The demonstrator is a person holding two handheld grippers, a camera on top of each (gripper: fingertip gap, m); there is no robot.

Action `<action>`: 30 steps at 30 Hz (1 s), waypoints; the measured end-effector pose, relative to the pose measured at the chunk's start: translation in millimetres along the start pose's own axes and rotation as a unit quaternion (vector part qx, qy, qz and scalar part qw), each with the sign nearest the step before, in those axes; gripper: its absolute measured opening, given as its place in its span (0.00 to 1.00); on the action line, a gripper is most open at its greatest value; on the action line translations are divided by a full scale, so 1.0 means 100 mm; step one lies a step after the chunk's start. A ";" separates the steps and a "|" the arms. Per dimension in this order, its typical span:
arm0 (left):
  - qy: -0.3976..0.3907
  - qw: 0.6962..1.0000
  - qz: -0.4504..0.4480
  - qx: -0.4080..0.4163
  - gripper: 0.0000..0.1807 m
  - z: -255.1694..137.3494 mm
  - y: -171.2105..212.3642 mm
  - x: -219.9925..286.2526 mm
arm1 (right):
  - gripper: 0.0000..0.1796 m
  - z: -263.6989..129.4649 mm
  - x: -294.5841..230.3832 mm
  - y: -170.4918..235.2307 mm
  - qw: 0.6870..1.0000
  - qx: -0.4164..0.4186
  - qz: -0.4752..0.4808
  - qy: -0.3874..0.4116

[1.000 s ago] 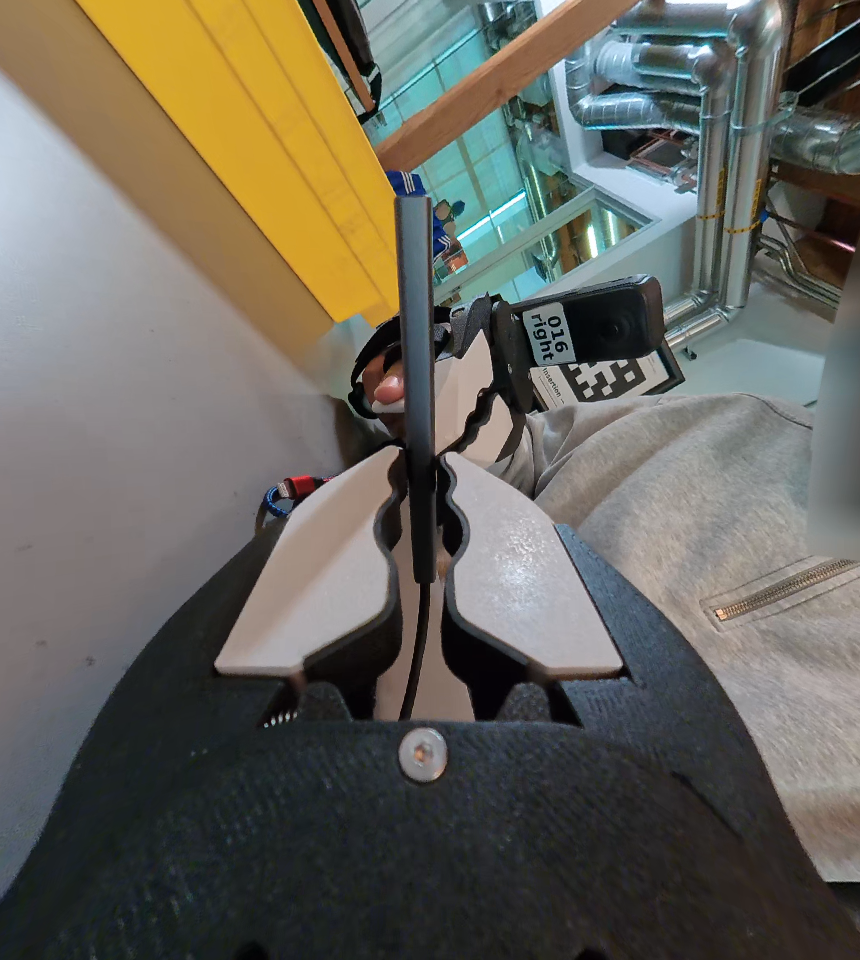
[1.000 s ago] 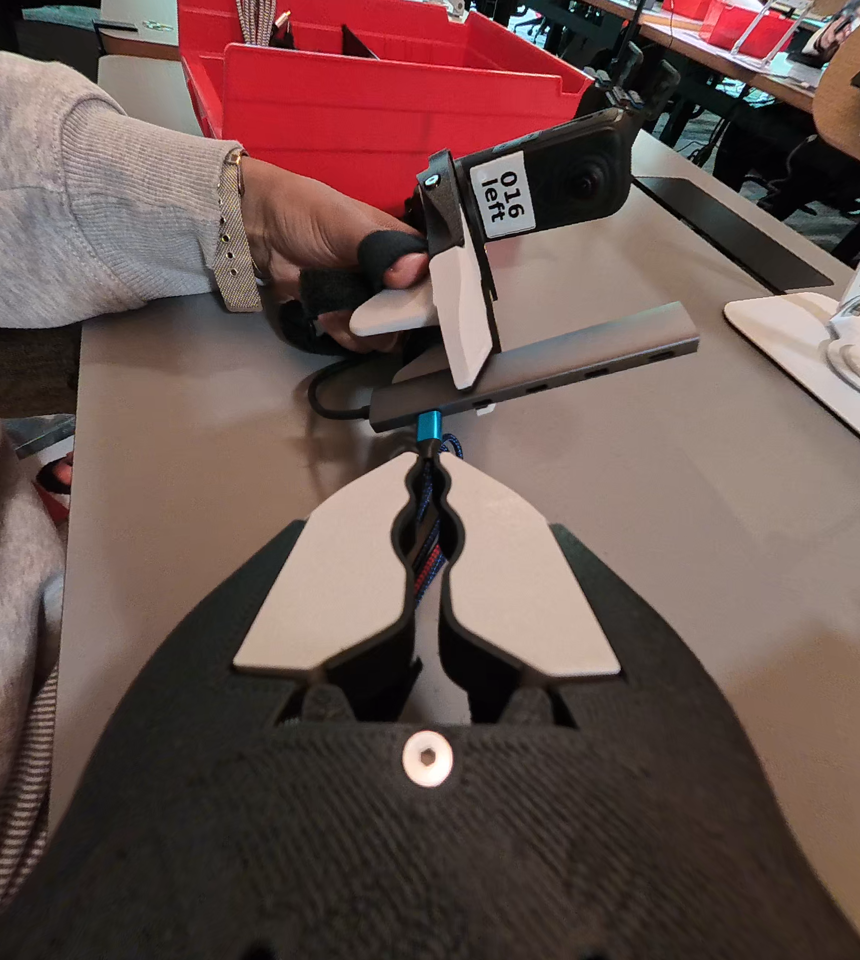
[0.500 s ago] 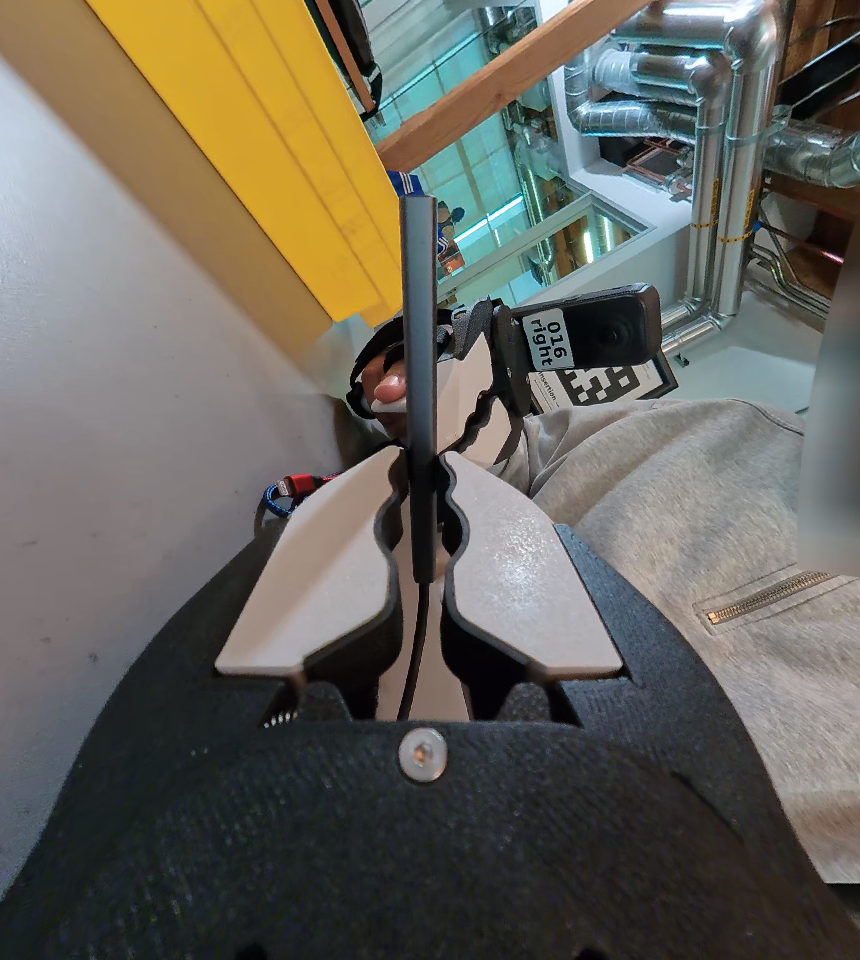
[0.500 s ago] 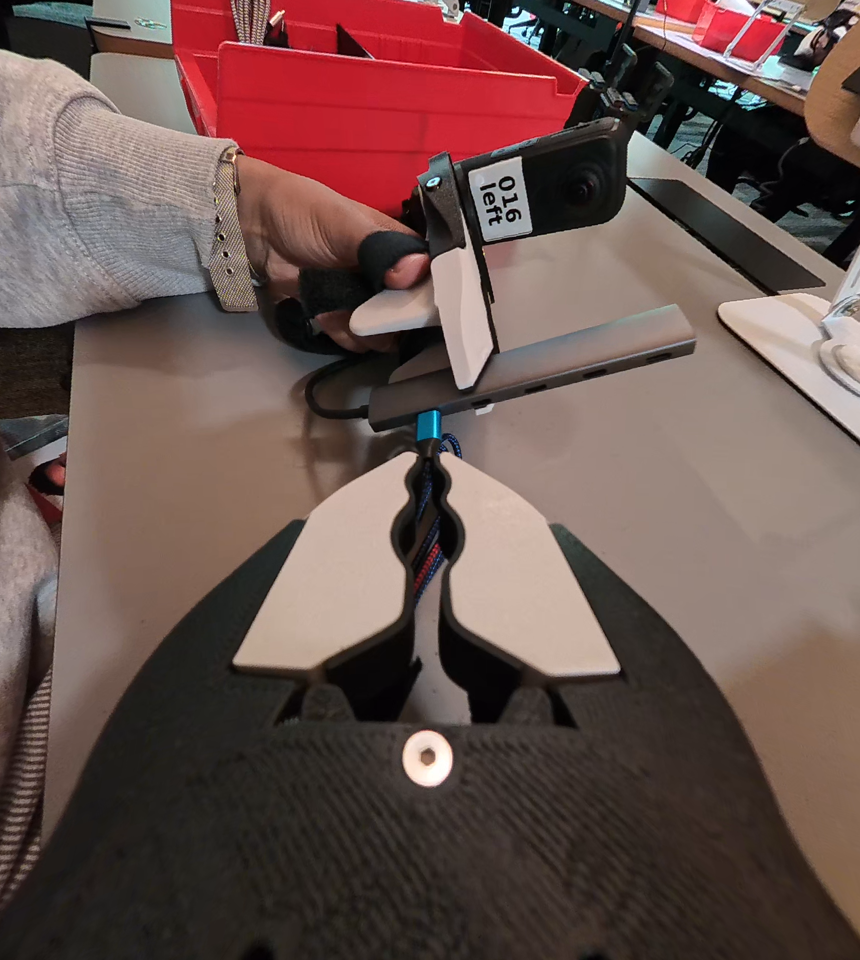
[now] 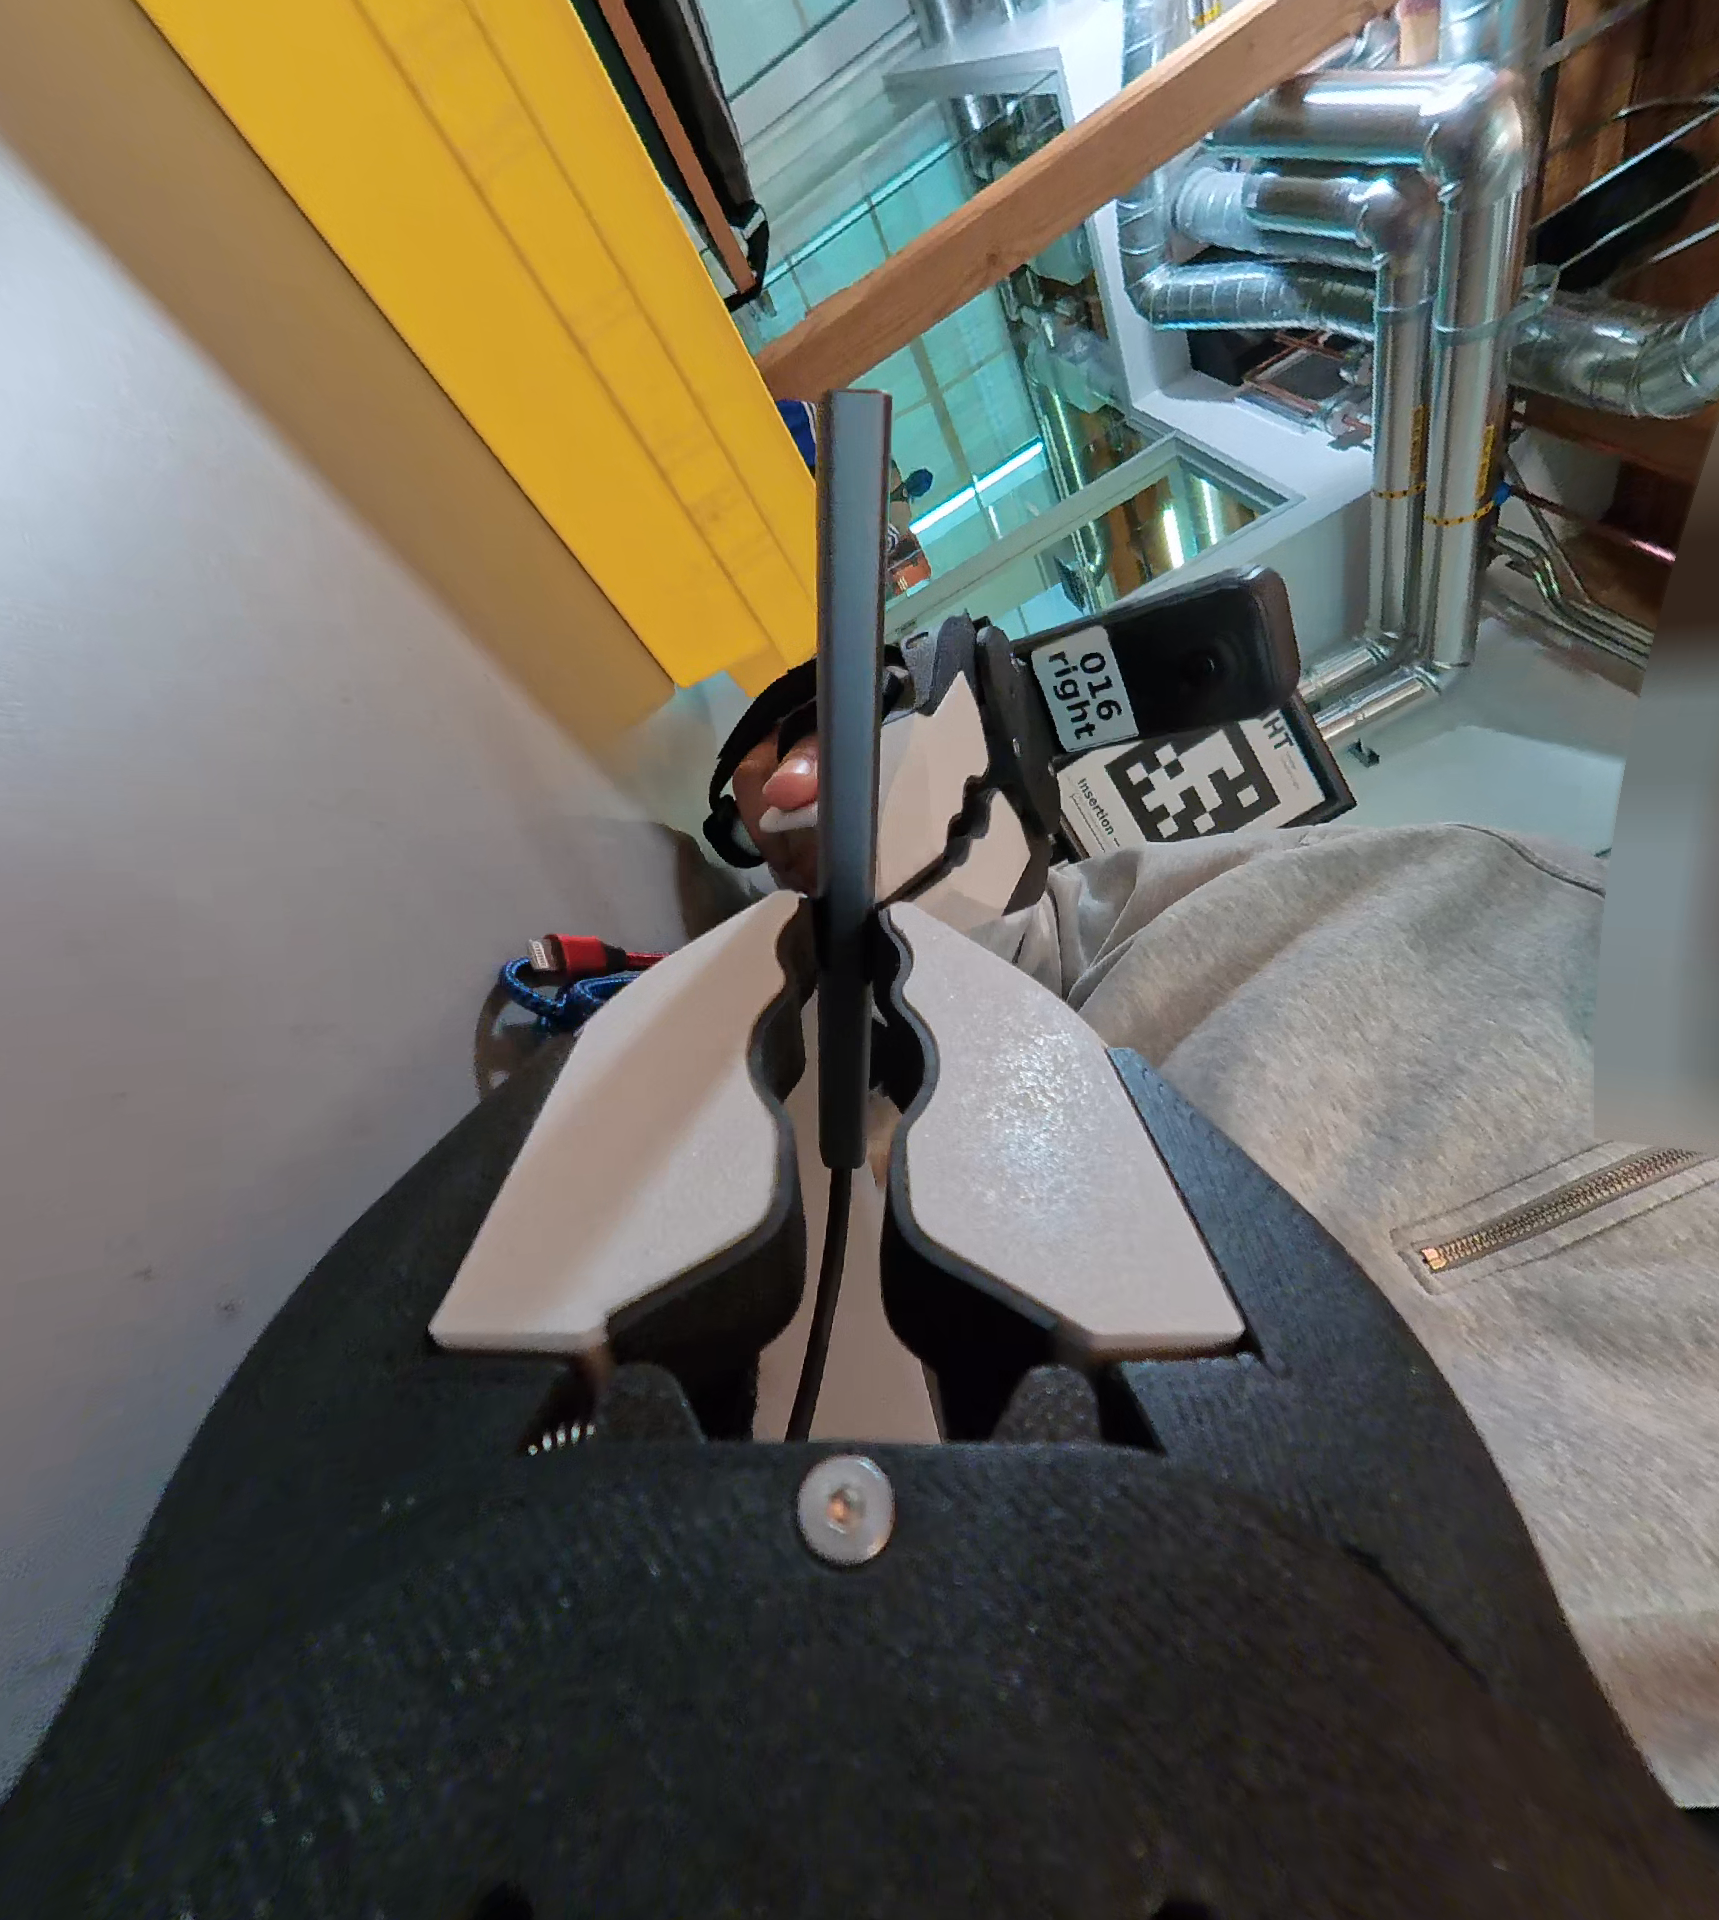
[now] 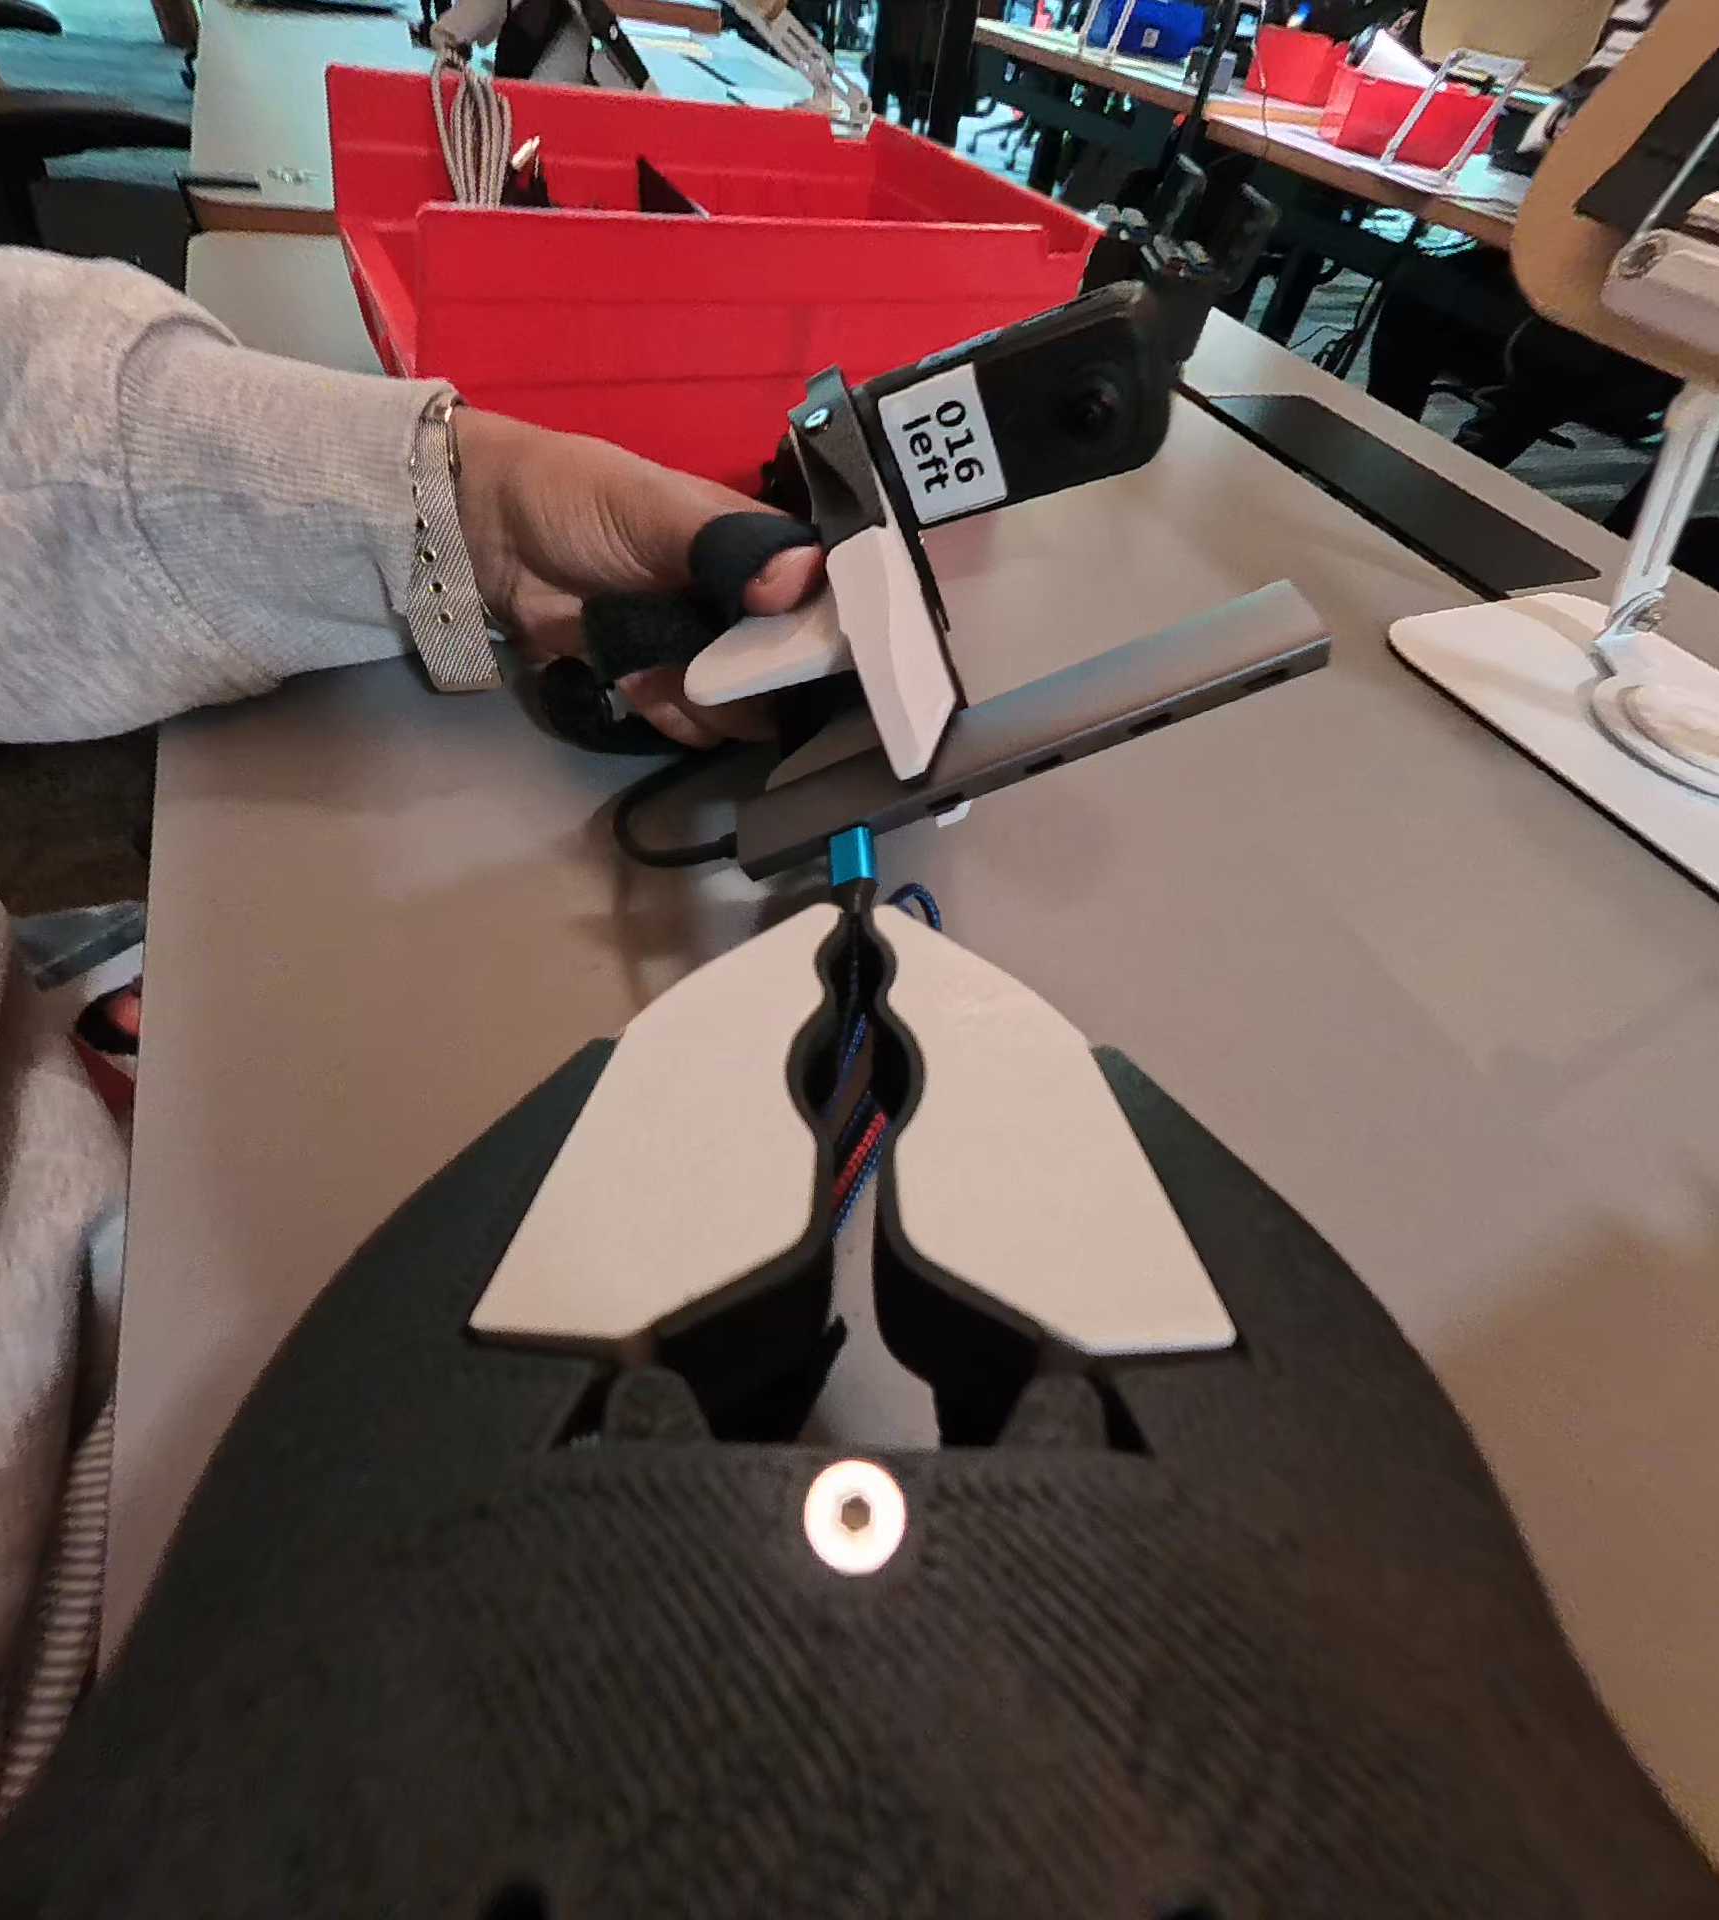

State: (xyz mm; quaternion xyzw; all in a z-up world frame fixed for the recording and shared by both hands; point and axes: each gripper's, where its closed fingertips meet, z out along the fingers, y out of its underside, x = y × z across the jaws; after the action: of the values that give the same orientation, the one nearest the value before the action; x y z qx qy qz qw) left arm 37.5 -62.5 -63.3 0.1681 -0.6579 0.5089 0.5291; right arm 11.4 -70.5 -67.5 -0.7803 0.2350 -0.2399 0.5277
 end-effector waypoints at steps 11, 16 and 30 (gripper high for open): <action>-0.015 1.000 -0.011 0.008 0.05 0.01 -0.03 -0.06 | 0.01 -0.13 0.14 -0.16 0.998 0.043 0.028 0.026; -0.026 0.999 -0.014 0.015 0.05 0.00 -0.05 -0.09 | 0.04 -0.10 0.08 -0.64 0.994 0.101 0.043 0.026; -0.040 0.998 -0.023 0.045 0.05 -0.03 -0.14 -0.15 | 0.12 1.69 -0.93 -2.04 0.974 0.032 -0.007 -0.223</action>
State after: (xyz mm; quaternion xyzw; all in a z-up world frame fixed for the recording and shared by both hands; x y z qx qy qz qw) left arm 55.7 -70.5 -69.7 0.2272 -0.6512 0.5183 0.5057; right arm 67.7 175.3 56.4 -0.7987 0.0978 -0.0711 0.5894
